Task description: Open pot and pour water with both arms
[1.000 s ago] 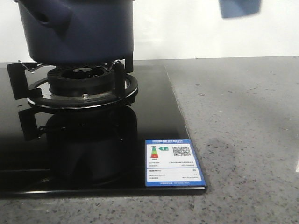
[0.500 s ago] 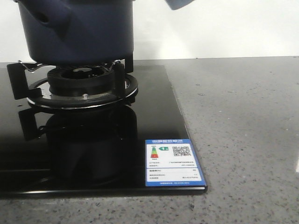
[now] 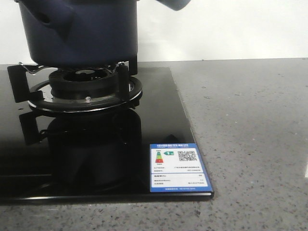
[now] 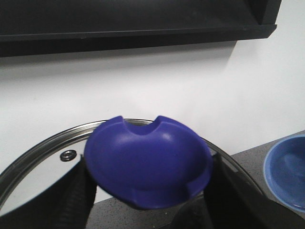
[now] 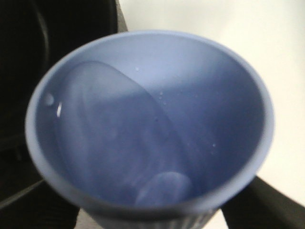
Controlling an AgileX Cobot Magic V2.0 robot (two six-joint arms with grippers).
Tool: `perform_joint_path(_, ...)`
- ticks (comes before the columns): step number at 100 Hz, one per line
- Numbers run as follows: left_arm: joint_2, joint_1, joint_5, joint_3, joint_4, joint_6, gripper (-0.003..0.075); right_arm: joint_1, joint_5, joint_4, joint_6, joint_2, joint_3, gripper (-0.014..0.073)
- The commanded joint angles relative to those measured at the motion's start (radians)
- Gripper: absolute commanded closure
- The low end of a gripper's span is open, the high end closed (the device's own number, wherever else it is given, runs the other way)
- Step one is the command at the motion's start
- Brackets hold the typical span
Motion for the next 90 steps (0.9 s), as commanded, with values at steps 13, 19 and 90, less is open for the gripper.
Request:
perform_joint_path(13,-0.034,0.0,-0.005,-0.041,-0.07,0.003,0.035,0.001,-0.143,-0.148,-0.01,-0.038,-0.042,0.0274)
perform_joint_path(19,-0.034,0.0,-0.005,-0.041,-0.07,0.003,0.035,0.001,-0.168,-0.171,-0.01,-0.038,-0.042,0.0274)
perform_joint_path(90,-0.034,0.0,-0.005,-0.041,-0.07,0.003,0.035,0.001,-0.29,-0.479,-0.01,-0.036,-0.042,0.0274)
